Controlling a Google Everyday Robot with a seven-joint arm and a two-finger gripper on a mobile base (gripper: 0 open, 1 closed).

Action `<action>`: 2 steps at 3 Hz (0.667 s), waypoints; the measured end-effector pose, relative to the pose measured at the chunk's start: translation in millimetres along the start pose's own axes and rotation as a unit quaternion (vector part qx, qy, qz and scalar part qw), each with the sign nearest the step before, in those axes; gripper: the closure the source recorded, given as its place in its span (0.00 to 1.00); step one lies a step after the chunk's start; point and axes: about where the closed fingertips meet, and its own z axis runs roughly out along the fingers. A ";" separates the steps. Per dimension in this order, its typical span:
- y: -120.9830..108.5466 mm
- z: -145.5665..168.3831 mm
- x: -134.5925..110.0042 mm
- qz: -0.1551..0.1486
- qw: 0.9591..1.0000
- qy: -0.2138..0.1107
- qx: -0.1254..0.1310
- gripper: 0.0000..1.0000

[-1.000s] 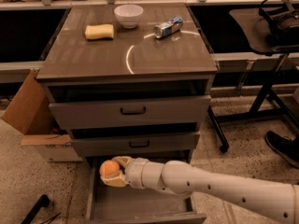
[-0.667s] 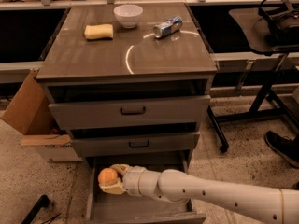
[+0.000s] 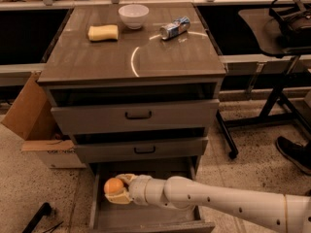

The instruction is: Place orange into bottom drawer

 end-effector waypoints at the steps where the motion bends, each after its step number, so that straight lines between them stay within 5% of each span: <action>1: -16.8 11.2 43.0 -0.004 1.000 0.017 -0.018 1.00; 2: -33.8 20.7 85.7 0.006 0.999 0.036 -0.040 1.00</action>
Offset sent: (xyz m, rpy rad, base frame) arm 0.0264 -0.0390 -0.1451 -0.0639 0.1148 0.1205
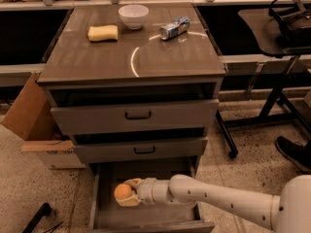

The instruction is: Place orange into bottom drawer

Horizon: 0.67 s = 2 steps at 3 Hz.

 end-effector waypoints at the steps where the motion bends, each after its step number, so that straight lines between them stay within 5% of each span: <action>1: -18.4 12.3 35.5 0.019 0.999 0.023 -0.010 1.00; 2: -34.1 26.3 70.1 0.045 0.998 0.050 -0.012 1.00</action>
Offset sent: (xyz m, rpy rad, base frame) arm 0.0287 -0.0244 -0.1326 -0.1222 0.2072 -0.0215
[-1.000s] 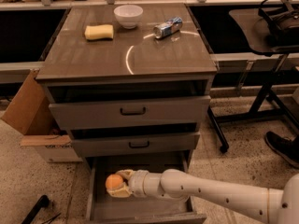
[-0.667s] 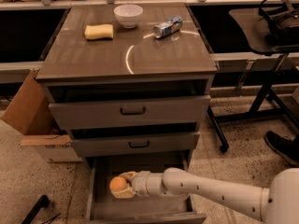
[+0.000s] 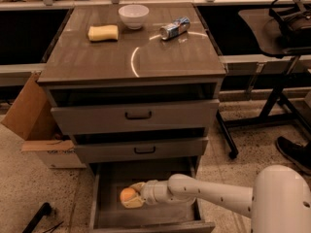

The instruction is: Place orange into bottom drawer

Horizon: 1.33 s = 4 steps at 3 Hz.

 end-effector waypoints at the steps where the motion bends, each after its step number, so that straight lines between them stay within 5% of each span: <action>1: -15.0 17.8 29.4 0.028 0.999 0.022 0.005 1.00; 3: -40.8 55.8 70.7 0.065 0.996 0.059 0.028 1.00; 4: -38.8 56.6 69.8 0.064 0.996 0.059 0.026 0.81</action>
Offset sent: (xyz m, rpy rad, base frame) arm 0.0235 -0.0018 -0.1112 -0.1333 0.1478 -0.0943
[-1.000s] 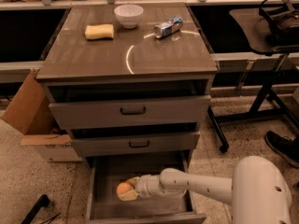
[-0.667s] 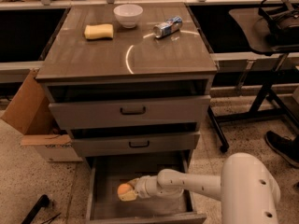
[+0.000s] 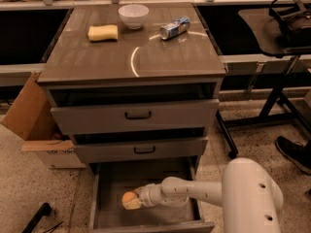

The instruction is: Place orange into bottom drawer

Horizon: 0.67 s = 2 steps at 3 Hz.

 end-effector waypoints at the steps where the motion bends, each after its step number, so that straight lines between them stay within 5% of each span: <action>1: 1.4 1.4 0.3 0.000 1.000 0.000 -0.001 0.59; 2: 3.0 2.8 0.5 0.000 1.000 0.001 -0.003 0.35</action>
Offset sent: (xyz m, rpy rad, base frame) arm -0.0010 0.0015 -0.0006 0.0009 0.0016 0.0019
